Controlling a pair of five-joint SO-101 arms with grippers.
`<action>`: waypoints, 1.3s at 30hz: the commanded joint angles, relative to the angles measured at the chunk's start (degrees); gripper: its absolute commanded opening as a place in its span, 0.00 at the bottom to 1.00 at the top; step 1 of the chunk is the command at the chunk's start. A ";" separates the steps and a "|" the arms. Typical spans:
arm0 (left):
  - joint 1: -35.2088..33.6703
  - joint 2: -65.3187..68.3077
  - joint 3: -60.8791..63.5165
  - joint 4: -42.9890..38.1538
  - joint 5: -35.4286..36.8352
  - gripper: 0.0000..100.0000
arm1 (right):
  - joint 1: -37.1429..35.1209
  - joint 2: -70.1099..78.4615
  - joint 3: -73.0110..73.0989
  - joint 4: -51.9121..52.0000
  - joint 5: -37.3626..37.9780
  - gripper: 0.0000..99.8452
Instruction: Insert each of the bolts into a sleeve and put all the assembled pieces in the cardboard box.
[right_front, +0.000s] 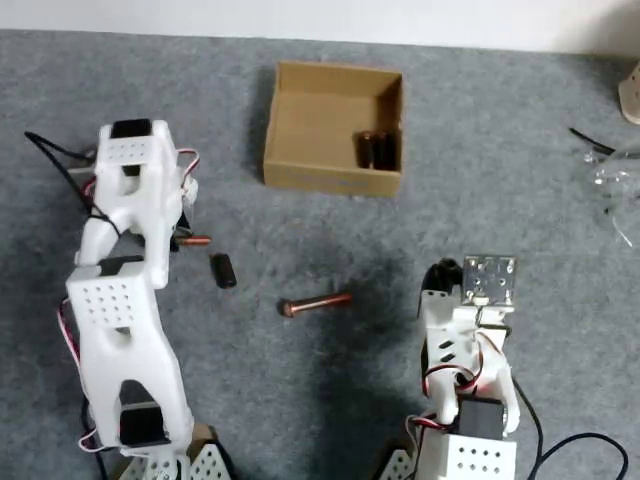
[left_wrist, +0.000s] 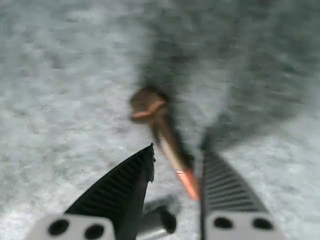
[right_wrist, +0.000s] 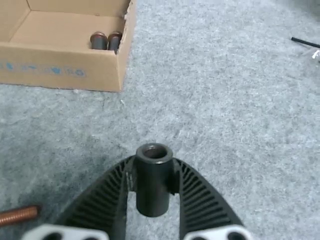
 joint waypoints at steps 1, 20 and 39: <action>0.48 0.92 0.13 0.09 0.35 0.01 | 0.48 -0.66 3.47 -2.33 0.70 0.00; 0.84 -20.00 -23.52 8.44 -17.76 0.01 | 0.48 -0.66 3.56 -2.33 0.70 0.00; 0.92 -73.98 -5.05 8.35 -46.51 0.01 | 0.48 -0.66 3.56 -2.33 0.70 0.00</action>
